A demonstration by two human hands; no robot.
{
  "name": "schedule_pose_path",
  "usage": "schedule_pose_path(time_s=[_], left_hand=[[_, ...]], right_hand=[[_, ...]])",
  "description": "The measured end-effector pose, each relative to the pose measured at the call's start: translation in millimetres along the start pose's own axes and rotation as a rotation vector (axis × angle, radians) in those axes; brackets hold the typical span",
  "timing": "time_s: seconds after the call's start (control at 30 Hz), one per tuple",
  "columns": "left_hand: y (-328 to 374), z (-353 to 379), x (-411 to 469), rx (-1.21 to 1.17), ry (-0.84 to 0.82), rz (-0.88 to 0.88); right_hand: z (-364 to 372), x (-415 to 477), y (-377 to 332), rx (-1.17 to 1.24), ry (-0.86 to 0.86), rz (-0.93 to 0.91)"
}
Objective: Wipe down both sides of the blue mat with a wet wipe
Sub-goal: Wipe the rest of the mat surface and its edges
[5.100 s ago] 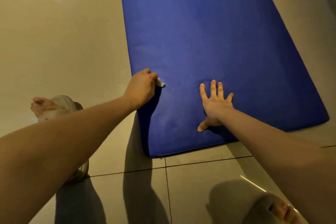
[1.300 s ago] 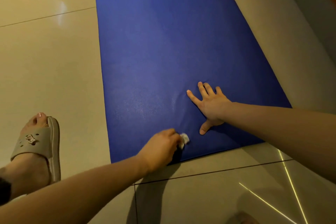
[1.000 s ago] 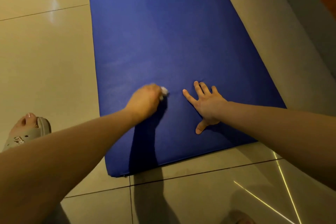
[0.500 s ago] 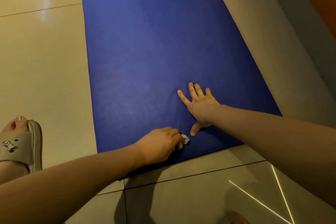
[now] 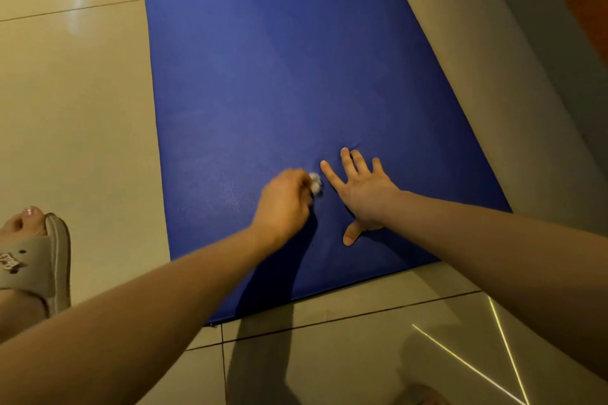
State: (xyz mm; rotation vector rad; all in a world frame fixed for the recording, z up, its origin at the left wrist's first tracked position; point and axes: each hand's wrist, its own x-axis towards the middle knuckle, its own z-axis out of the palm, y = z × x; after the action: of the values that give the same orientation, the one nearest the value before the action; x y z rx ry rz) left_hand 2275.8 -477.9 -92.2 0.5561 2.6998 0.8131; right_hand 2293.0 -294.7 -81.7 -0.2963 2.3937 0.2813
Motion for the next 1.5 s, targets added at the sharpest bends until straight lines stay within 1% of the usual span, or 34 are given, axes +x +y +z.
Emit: schedule_pose_path(time_s=[0.1, 0.17, 0.2, 0.23, 0.27, 0.33, 0.43, 0.47, 0.5, 0.57, 0.63, 0.7, 0.77, 0.83, 0.87, 0.93, 0.97, 1.03, 1.07, 1.1, 1.13, 1.17, 1.23, 1.37, 1.43, 1.5], left_hand=[[8.2, 9.6, -54.6, 0.103, -0.305, 0.312], [7.5, 2.6, -66.4, 0.224, -0.419, 0.539], [4.9, -0.9, -60.6, 0.268, -0.414, 0.611], [0.7, -2.9, -48.4, 0.297, -0.37, 0.651], [-3.4, -5.4, -31.8, 0.316, -0.304, 0.648], [-8.4, -15.5, 8.3, 0.36, -0.163, 0.521], [-19.6, -31.1, 60.1, 0.359, 0.043, 0.161], [-22.2, -34.4, 69.2, 0.33, 0.094, 0.056], [-21.4, -34.5, 72.3, 0.3, 0.107, -0.006], [-8.7, -25.3, 58.5, 0.195, 0.073, 0.001], [7.3, -7.7, 26.0, 0.091, -0.02, 0.099], [15.6, 6.4, -8.2, 0.049, -0.154, 0.243], [12.0, 10.9, -20.3, 0.049, -0.252, 0.37], [4.6, 6.6, -5.2, 0.114, -0.264, 0.464], [3.4, 3.1, 4.5, 0.163, -0.251, 0.485], [0.3, -4.9, 29.0, 0.251, -0.169, 0.423], [-4.2, -9.3, 42.3, 0.263, -0.093, 0.343], [-12.9, -17.5, 62.9, 0.218, 0.057, 0.121], [-13.4, -19.5, 66.1, 0.182, 0.097, 0.028], [-10.6, -18.8, 64.4, 0.145, 0.115, -0.023], [-5.7, -15.9, 58.0, 0.116, 0.111, -0.027], [0.4, -11.5, 46.1, 0.091, 0.086, 0.001], [8.9, 0.7, 11.7, 0.056, -0.01, 0.115], [-4.4, 4.1, -46.7, 0.069, -0.251, 0.426], [-14.3, -2.8, -53.2, 0.143, -0.337, 0.61], [-19.6, -9.2, -40.2, 0.255, -0.355, 0.753]], right_hand=[[-0.3, 0.0, -0.5, -0.003, 0.004, -0.005], [-1.2, -0.4, -0.8, -0.007, 0.001, 0.0], [-1.5, -0.6, -0.7, -0.006, 0.0, 0.001], [-1.6, -1.0, -0.6, -0.001, -0.004, -0.001], [-1.9, -1.5, -0.5, 0.007, -0.009, -0.004], [-2.6, -1.7, -0.2, 0.017, -0.02, -0.005], [-3.3, -0.8, 0.4, 0.019, -0.027, -0.006], [-3.0, -0.4, 0.7, 0.022, -0.028, -0.007], [-2.6, -0.1, 1.2, 0.023, -0.024, -0.008], [-0.6, -0.7, 1.8, 0.019, -0.01, -0.006], [2.1, -1.3, 3.2, 0.02, 0.009, 0.002], [4.4, -1.8, 4.4, 0.023, 0.032, 0.007], [5.9, -2.0, 5.1, 0.018, 0.048, 0.01], [6.1, -1.8, 5.6, 0.025, 0.047, 0.01], [6.3, -2.0, 5.3, 0.03, 0.043, 0.008], [5.0, -1.6, 5.8, 0.035, 0.039, 0.006], [4.5, -1.1, 5.6, 0.031, 0.036, 0.007], [4.3, 0.2, 5.5, 0.021, 0.029, 0.012], [4.2, 0.2, 5.5, 0.016, 0.026, 0.014], [3.8, 0.1, 5.8, 0.013, 0.024, 0.013], [3.9, 0.2, 5.7, 0.01, 0.024, 0.013], [3.9, 0.1, 5.8, 0.007, 0.027, 0.012], [3.9, 0.6, 6.1, 0.0, 0.025, 0.011], [2.9, -0.4, 5.3, -0.004, 0.015, 0.01], [2.2, -1.2, 4.4, 0.005, 0.008, 0.013], [2.1, -0.5, 3.8, 0.004, 0.007, 0.019]])
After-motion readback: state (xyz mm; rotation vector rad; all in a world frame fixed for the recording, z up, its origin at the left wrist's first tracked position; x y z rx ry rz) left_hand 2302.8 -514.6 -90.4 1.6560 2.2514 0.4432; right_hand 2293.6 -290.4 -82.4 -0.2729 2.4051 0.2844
